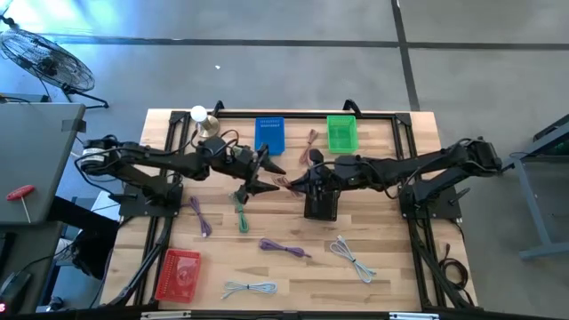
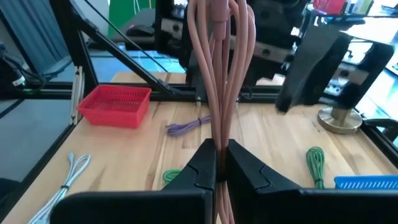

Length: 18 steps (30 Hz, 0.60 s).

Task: Pick & Place USB Port
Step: Put the right pink charger cable into the red bin

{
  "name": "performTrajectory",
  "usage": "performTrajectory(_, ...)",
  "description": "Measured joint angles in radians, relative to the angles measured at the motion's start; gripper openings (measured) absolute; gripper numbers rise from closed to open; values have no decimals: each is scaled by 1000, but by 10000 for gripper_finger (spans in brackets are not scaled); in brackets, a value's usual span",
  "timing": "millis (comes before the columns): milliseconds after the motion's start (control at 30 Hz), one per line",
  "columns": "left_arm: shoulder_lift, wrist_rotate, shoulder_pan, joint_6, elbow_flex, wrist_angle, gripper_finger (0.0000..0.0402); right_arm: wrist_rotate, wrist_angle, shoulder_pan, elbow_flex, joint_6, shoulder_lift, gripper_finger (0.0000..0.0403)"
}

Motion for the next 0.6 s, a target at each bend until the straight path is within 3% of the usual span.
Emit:
performTrajectory(233,27,-4,0,0,31,-6,234,14,-10,0,1,0,0,8)
performTrajectory(367,27,-56,0,15,32,-18,218,20,-23,0,1,0,0,8)
performTrajectory(500,27,-60,0,67,32,-23,152,55,-27,0,1,0,0,22)
performTrajectory(600,27,-59,0,80,33,-29,68,82,-27,0,1,0,0,44)
